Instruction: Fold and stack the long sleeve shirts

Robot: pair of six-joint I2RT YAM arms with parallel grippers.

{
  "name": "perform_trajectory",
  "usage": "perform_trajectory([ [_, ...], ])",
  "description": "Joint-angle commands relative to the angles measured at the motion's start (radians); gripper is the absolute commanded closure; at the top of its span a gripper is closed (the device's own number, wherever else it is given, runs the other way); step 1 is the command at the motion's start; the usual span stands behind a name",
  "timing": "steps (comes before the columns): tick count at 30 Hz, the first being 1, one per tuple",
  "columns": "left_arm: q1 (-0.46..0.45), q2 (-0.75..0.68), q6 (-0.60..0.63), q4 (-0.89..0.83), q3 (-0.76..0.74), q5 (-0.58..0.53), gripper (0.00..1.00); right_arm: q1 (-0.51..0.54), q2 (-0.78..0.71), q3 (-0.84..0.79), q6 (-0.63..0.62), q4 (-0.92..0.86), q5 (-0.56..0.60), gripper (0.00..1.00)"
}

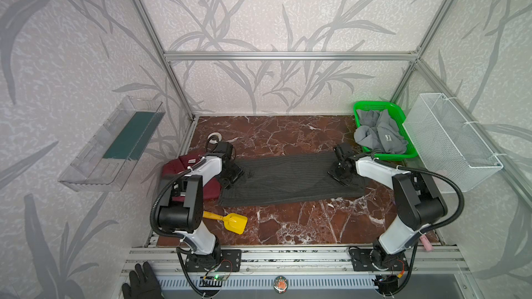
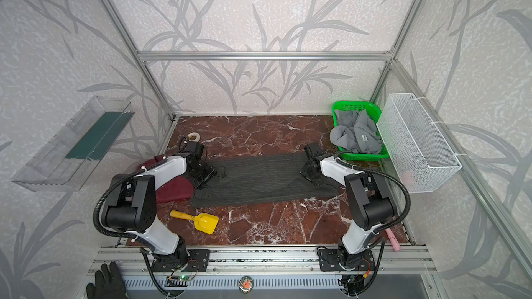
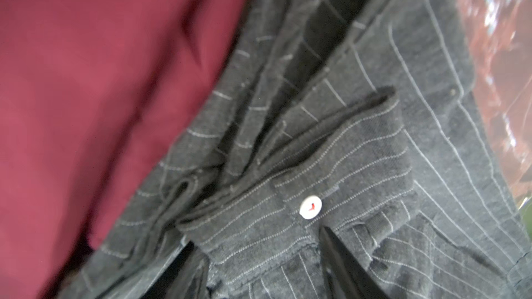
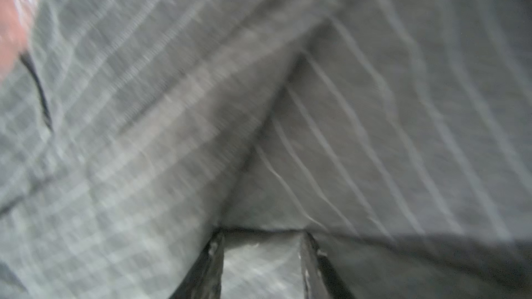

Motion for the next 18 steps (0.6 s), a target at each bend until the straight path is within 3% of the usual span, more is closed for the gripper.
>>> perform_trajectory([
  [1,-0.033,-0.030,-0.041,-0.061,-0.027,0.000,0.38,-0.007,0.096,0.056,0.007,-0.008,0.040,0.57],
  [7,-0.074,-0.087,-0.076,-0.069,-0.060,-0.006,0.38,-0.013,0.273,0.268,-0.013,-0.063,0.111,0.57],
  [12,-0.122,-0.130,-0.133,-0.040,-0.117,0.001,0.38,-0.013,0.452,0.531,-0.071,-0.139,0.064,0.57],
  [18,-0.212,-0.133,-0.204,0.029,-0.144,0.026,0.38,-0.009,0.555,0.720,-0.133,-0.135,0.015,0.57],
])
